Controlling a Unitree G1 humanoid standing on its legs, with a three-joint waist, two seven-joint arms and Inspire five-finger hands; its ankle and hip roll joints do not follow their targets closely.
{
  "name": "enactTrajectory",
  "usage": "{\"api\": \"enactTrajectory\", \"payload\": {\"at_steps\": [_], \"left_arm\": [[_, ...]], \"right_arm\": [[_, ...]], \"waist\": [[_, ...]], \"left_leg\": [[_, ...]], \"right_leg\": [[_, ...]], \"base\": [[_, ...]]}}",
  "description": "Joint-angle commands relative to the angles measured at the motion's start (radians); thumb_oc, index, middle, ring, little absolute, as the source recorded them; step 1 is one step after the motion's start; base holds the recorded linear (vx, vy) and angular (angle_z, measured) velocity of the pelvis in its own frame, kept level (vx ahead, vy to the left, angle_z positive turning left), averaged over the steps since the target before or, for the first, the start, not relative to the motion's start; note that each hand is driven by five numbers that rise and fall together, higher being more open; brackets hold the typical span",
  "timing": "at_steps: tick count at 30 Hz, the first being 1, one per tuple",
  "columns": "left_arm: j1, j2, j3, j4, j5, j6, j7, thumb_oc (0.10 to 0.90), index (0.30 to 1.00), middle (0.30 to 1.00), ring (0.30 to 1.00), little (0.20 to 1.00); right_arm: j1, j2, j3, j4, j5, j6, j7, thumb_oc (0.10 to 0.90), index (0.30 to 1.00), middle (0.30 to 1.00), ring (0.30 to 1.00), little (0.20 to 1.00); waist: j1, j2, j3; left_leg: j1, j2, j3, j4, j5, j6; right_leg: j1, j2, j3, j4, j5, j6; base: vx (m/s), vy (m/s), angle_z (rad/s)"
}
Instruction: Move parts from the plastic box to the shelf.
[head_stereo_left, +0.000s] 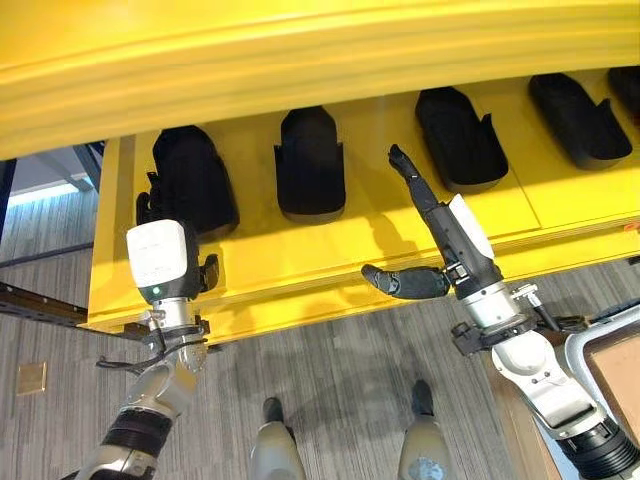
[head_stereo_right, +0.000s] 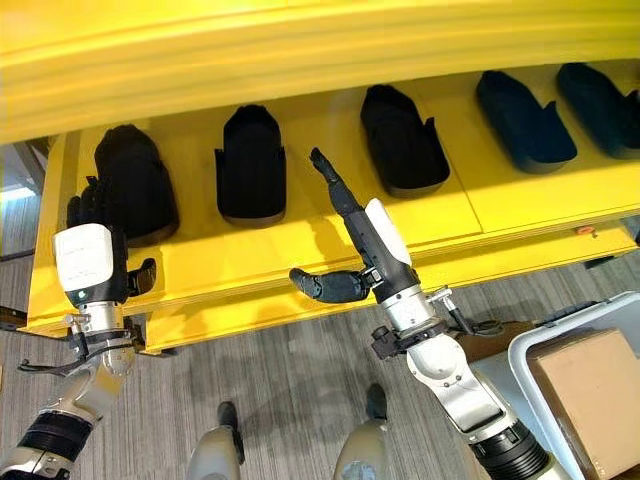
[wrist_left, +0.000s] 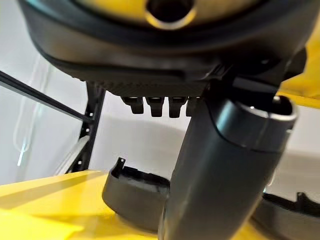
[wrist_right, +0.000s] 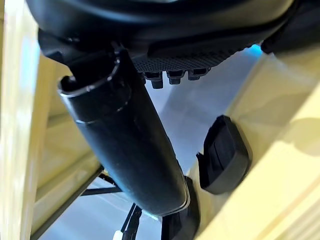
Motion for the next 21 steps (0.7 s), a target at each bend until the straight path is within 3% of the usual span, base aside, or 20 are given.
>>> {"api": "enactTrajectory", "payload": {"at_steps": [1, 5, 9, 14, 16, 17, 20, 21], "left_arm": [[-0.004, 0.033, 0.024, -0.074, 0.017, -0.054, 0.075, 0.900, 1.000, 1.000, 1.000, 1.000], [0.062, 0.012, 0.063, -0.130, -0.005, -0.115, 0.043, 0.900, 1.000, 1.000, 1.000, 1.000], [0.109, 0.002, 0.079, -0.168, -0.043, -0.137, 0.006, 0.900, 1.000, 1.000, 1.000, 1.000], [0.173, -0.015, 0.101, -0.231, -0.176, -0.229, -0.092, 0.900, 1.000, 1.000, 1.000, 1.000], [0.212, -0.035, 0.116, -0.269, -0.302, -0.285, -0.173, 0.900, 1.000, 1.000, 1.000, 1.000], [0.246, -0.056, 0.129, -0.295, -0.455, -0.332, -0.289, 0.900, 1.000, 1.000, 1.000, 1.000], [0.323, -0.078, 0.157, -0.351, -0.622, -0.390, -0.444, 0.900, 1.000, 1.000, 1.000, 1.000], [0.377, -0.096, 0.165, -0.379, -0.795, -0.394, -0.598, 0.900, 1.000, 1.000, 1.000, 1.000]], "right_arm": [[-0.016, 0.019, -0.068, -0.044, -0.003, -0.114, -0.022, 0.900, 1.000, 1.000, 1.000, 1.000], [0.017, 0.026, -0.076, -0.044, -0.013, -0.125, -0.012, 0.900, 1.000, 1.000, 1.000, 1.000], [0.036, 0.024, -0.085, -0.051, -0.008, -0.123, 0.004, 0.900, 1.000, 1.000, 1.000, 1.000], [0.055, 0.036, -0.101, -0.045, 0.024, -0.096, -0.036, 0.900, 1.000, 1.000, 1.000, 1.000], [0.077, 0.056, -0.127, -0.034, 0.044, -0.101, -0.087, 0.900, 1.000, 1.000, 1.000, 1.000], [0.099, 0.077, -0.154, -0.027, 0.065, -0.125, -0.094, 0.900, 1.000, 1.000, 1.000, 1.000], [0.164, 0.101, -0.218, -0.035, 0.141, -0.118, -0.049, 0.900, 1.000, 1.000, 1.000, 1.000], [0.210, 0.110, -0.253, -0.036, 0.215, -0.100, -0.025, 0.900, 1.000, 1.000, 1.000, 1.000]], "waist": [[-0.008, 0.008, -0.125], [-0.017, 0.009, -0.151], [-0.020, 0.011, -0.156], [-0.011, 0.014, -0.155], [-0.006, 0.012, -0.157], [-0.003, 0.013, -0.158], [-0.002, 0.016, -0.156], [-0.002, 0.017, -0.154]], "left_leg": [[0.044, -0.028, 0.037, -0.150, 0.036, 0.090], [0.115, 0.001, 0.051, -0.252, 0.072, 0.073], [0.139, 0.015, 0.064, -0.282, 0.081, 0.062], [0.170, 0.035, 0.076, -0.322, 0.098, 0.054], [0.181, 0.042, 0.075, -0.336, 0.105, 0.050], [0.186, 0.045, 0.075, -0.338, 0.106, 0.048], [0.197, 0.043, 0.075, -0.338, 0.103, 0.050], [0.204, 0.040, 0.078, -0.334, 0.100, 0.052]], "right_leg": [[0.079, 0.039, -0.062, -0.013, -0.094, -0.030], [0.081, 0.038, -0.063, -0.088, -0.037, -0.019], [0.085, 0.040, -0.068, -0.106, -0.030, -0.019], [0.101, 0.039, -0.084, -0.120, -0.027, -0.020], [0.114, 0.040, -0.094, -0.129, -0.024, -0.020], [0.122, 0.040, -0.103, -0.132, -0.023, -0.020], [0.131, 0.040, -0.112, -0.133, -0.018, -0.019], [0.137, 0.038, -0.113, -0.127, -0.021, -0.020]], "base": [[0.09, -0.003, -0.04], [0.09, -0.002, -0.13], [0.04, -0.001, -0.14], [0.02, -0.011, -0.06], [0.02, -0.010, 0.01], [0.00, 0.000, 0.00], [0.00, 0.000, 0.00], [0.00, 0.000, 0.00]]}}
